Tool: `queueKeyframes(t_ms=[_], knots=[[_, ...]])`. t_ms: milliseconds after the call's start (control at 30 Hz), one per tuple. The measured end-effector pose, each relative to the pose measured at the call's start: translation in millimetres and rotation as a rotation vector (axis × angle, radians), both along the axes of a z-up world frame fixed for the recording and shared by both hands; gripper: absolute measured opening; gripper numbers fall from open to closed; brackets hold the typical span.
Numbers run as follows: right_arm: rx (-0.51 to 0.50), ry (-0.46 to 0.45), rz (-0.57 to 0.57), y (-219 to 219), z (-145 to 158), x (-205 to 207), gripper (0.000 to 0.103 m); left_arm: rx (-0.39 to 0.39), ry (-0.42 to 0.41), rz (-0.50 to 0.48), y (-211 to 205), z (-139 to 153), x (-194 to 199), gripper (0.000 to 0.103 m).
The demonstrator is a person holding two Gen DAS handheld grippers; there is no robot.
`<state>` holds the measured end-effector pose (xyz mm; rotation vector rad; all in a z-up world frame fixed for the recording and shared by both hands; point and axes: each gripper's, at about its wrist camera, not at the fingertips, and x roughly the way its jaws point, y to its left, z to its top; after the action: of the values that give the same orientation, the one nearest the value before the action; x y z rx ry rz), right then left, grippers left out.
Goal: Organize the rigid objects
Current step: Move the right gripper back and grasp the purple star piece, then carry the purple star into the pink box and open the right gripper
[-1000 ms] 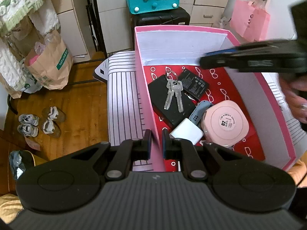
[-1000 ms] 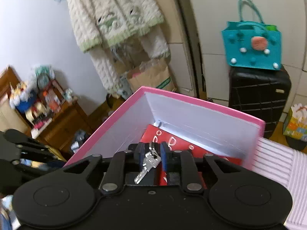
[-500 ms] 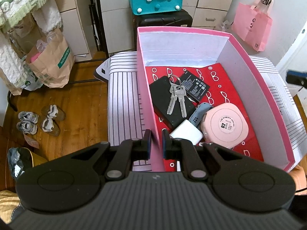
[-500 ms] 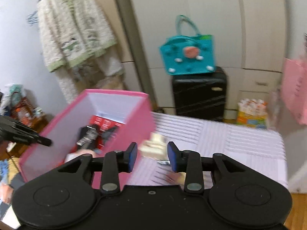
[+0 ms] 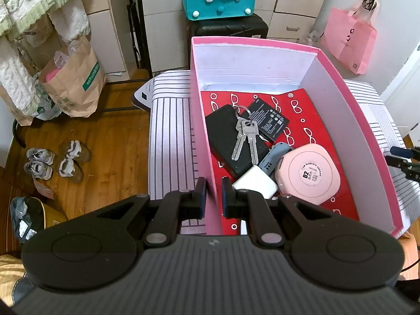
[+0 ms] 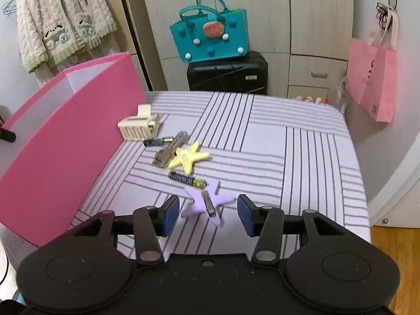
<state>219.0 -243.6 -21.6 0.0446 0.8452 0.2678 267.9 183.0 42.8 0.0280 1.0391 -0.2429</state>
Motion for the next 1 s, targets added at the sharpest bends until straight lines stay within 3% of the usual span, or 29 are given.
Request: queueKeyframes(t_ms=[100, 367, 467, 567, 800, 1000], knots=[[-0.003, 0.002, 0.001, -1, -7, 2, 0.061, 0.020, -0.002, -0.001, -3, -2, 0, 0.010], [-0.091, -0.018, 0.013, 15, -18, 10, 0.063, 0.084, 0.021, -0.036, -11, -11, -1, 0.010], [-0.108, -0.036, 0.011, 20, -17, 9, 0.051, 0.076, 0.027, -0.045, -9, -11, -2, 0.010], [-0.137, -0.048, 0.004, 23, -13, 7, 0.051, 0.080, 0.017, -0.061, -8, -11, -4, 0.010], [-0.055, -0.063, -0.018, 22, 5, 8, 0.051, 0.084, 0.008, -0.087, -9, -13, -4, 0.010], [0.028, -0.132, 0.097, 47, 52, 5, 0.051, 0.089, 0.015, -0.101, -9, -12, -4, 0.010]])
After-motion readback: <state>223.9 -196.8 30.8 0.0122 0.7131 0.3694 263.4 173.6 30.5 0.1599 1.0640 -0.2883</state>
